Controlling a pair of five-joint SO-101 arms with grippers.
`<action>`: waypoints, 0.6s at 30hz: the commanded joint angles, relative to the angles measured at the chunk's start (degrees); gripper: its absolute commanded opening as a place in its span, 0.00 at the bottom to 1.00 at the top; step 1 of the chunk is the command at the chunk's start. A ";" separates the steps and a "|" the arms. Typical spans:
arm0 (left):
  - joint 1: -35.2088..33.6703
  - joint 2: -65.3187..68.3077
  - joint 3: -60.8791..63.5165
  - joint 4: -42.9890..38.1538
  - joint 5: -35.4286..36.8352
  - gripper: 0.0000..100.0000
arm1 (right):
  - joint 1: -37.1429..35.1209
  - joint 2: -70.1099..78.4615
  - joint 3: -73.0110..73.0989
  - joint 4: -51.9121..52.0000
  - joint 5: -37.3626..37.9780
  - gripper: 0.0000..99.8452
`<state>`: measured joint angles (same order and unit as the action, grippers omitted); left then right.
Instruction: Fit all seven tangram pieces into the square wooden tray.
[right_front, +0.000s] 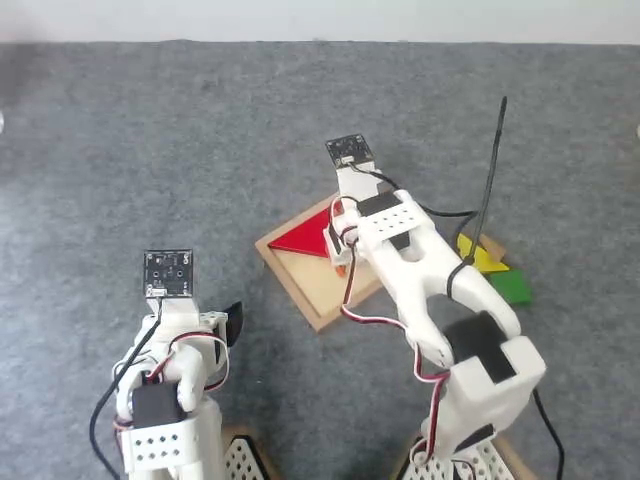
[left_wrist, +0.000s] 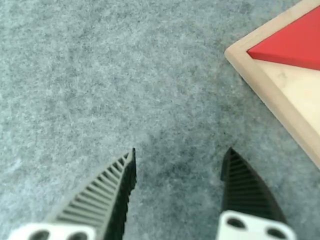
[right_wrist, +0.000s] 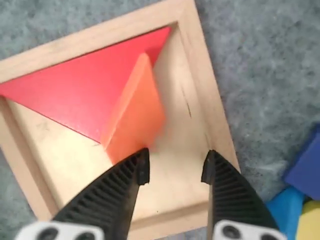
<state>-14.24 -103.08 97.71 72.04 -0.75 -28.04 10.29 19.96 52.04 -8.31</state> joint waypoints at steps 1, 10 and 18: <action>-0.09 -1.23 -1.27 0.26 0.44 0.27 | -1.01 -8.75 -1.85 -0.04 -0.09 0.20; -0.09 -1.23 -1.27 0.26 0.44 0.27 | -9.01 -4.62 -2.11 -5.67 0.70 0.20; -0.09 -1.23 -1.27 0.26 0.44 0.27 | -5.41 3.03 -4.84 -2.77 2.20 0.20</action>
<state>-14.24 -103.08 97.71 72.04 -0.75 -34.90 13.01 17.85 48.18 -6.90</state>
